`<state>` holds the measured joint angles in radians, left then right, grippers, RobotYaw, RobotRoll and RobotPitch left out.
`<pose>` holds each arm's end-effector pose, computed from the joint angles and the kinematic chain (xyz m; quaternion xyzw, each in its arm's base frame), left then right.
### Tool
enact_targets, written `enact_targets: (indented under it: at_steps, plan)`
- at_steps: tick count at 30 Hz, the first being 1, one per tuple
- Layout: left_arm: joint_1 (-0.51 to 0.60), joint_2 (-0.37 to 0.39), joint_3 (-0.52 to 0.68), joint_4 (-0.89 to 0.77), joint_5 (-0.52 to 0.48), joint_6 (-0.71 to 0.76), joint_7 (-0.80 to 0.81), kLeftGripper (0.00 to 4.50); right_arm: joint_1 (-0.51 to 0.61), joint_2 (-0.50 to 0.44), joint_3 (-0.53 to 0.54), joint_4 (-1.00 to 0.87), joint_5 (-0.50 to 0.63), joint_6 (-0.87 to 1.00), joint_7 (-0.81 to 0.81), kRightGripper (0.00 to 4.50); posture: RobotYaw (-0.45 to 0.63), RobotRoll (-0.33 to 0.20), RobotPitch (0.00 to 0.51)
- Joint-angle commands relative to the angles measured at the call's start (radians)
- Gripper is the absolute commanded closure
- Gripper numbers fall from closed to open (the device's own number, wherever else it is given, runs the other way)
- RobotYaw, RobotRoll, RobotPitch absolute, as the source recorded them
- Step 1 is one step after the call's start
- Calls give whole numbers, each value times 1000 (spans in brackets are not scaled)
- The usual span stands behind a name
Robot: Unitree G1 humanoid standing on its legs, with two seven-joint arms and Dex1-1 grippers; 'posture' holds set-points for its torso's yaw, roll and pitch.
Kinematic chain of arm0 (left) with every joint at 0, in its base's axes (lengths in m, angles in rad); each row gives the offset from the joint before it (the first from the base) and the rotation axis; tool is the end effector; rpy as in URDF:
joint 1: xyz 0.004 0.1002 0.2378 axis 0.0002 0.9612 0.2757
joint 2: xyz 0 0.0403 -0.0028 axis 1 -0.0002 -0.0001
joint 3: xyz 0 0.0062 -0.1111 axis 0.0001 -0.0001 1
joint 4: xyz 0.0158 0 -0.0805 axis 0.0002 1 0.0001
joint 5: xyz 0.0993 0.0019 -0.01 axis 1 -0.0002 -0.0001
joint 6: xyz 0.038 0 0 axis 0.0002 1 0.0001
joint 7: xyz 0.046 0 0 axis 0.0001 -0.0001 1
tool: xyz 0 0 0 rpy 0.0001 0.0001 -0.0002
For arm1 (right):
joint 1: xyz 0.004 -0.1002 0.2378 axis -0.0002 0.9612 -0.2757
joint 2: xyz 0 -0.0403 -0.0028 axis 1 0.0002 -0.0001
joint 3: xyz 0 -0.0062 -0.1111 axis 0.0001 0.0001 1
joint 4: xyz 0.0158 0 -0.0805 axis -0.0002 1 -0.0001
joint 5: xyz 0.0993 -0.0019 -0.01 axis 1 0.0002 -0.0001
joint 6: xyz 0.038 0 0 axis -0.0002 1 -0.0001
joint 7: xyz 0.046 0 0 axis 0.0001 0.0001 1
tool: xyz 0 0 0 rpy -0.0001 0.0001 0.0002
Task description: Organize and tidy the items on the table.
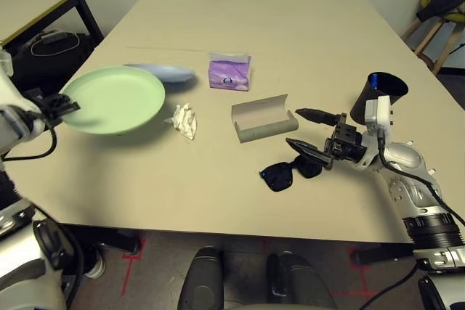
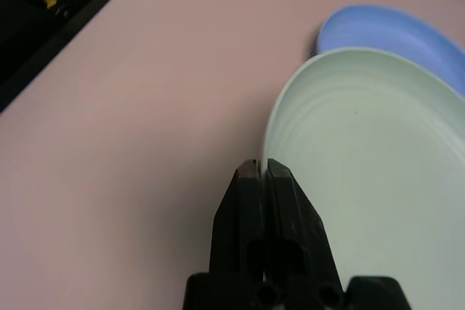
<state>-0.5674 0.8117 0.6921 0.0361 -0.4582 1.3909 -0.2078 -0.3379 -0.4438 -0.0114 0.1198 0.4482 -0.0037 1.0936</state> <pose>0.2136 0.3570 0.2293 -0.1293 0.2005 0.1274 0.9627 0.2665 -0.2242 0.1131 -0.0540 -0.0985 0.5305 0.8402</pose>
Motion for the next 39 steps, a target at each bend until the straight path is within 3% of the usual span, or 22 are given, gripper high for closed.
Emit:
enact_targets:
  at_steps: [1, 9, 19, 28, 39]
  plan:
    - [-9, -20, 7, -45, -12, 33, -3, 4475, -6, 1, 4, -4, -3, 4, 2, 0, 289, 0, 61]
    - [-167, -132, -40, 93, 35, -85, 74, 4475, -5, 2, -1, 1, -5, 1, 1, 0, 279, 0, 64]
    - [-346, -226, -160, 481, 128, -445, 154, 4475, 2, 24, -23, -24, -34, 42, -143, 0, 250, 0, 68]
    - [-476, -265, -211, 791, 182, -727, 236, 4475, -14, 41, -18, -100, -24, 169, -275, 0, 242, 0, 73]
    - [-588, -286, -227, 1035, 195, -981, 296, 4475, 3, 61, -9, -180, -17, 221, -311, 0, 237, 0, 77]
